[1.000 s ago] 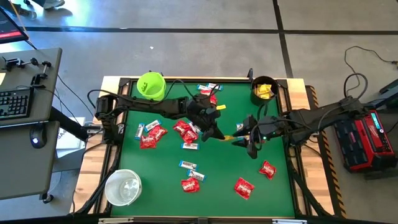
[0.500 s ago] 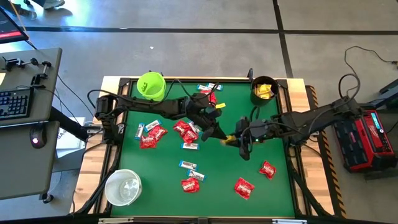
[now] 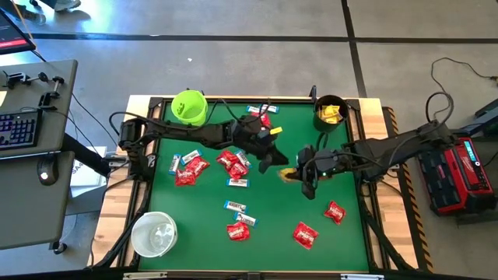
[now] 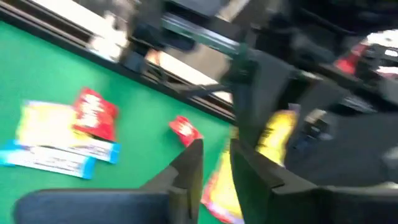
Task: Sort candy by brand, put in halloween buckets
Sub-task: Put the yellow candy into the black bucket
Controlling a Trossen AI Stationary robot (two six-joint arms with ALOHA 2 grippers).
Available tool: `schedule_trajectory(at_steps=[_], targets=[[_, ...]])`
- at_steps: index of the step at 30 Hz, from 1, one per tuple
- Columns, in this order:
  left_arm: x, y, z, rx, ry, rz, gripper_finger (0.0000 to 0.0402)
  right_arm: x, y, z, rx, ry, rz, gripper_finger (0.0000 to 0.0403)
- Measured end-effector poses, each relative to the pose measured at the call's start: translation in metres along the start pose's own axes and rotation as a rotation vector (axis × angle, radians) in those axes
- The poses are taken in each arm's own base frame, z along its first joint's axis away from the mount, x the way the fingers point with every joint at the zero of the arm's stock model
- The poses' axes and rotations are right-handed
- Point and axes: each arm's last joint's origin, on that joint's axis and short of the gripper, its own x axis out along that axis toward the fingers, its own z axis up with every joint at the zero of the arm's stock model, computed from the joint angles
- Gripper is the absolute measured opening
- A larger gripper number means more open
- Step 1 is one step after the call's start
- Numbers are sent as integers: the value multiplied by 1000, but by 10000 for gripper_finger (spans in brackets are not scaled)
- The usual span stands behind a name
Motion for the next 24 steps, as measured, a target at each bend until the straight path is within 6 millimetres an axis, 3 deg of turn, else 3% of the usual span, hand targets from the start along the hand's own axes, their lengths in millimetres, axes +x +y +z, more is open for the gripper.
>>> schedule_trajectory(at_steps=[10, 18, 24], targets=[[-20, -7, 19, 115, -167, 222, 160, -38, -28, 2, 150, -92, -200, 3], [-23, -11, 21, 132, -183, 252, 164, -82, -82, -12, 570, -277, -747, 1], [-21, -16, 17, 135, -177, 264, 164, -97, -105, -11, 711, -423, -951, 1]])
